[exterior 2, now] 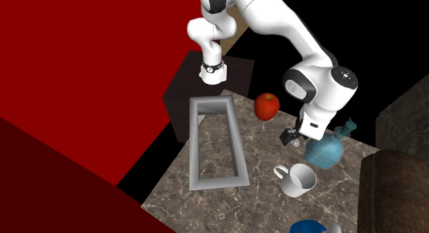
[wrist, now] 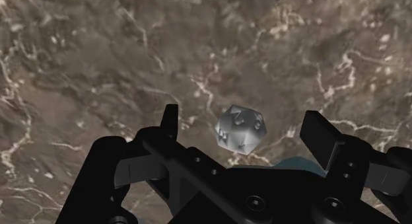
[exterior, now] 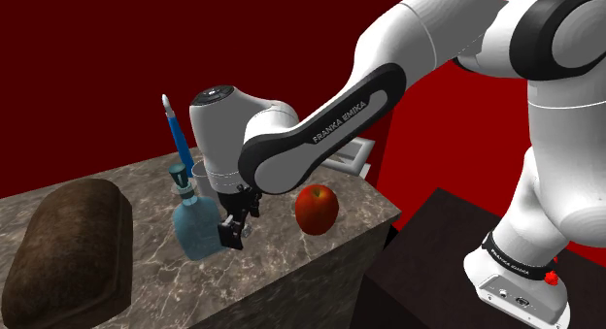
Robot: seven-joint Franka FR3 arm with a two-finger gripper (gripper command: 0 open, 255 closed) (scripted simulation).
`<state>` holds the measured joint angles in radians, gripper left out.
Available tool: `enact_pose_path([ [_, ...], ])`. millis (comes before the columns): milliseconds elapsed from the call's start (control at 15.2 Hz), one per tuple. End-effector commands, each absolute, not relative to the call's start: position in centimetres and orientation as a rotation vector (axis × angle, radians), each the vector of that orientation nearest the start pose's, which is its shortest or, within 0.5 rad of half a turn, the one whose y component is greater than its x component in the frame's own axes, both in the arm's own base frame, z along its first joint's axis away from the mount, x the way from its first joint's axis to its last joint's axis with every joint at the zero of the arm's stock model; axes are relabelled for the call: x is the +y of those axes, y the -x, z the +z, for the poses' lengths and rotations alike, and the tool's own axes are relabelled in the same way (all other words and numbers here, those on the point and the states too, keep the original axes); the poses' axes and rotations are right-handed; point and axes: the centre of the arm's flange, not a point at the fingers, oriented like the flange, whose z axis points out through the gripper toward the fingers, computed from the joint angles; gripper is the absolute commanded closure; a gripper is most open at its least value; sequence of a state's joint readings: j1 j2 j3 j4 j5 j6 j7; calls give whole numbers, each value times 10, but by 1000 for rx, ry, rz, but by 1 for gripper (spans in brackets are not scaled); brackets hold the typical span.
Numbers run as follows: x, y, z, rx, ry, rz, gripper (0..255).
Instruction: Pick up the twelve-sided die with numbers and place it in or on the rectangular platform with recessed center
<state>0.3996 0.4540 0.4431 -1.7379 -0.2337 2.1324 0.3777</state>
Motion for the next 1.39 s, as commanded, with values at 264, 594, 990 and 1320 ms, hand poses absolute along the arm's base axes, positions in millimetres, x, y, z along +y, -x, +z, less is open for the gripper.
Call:
enact_pose_path([
  [264,464,-463,336,-860,3033,4,255],
  [594,464,-463,336,-860,3033,5,255],
  [990,464,-464,352,-860,3033,4,255],
  [1320,464,-464,379,-860,3033,4,255],
])
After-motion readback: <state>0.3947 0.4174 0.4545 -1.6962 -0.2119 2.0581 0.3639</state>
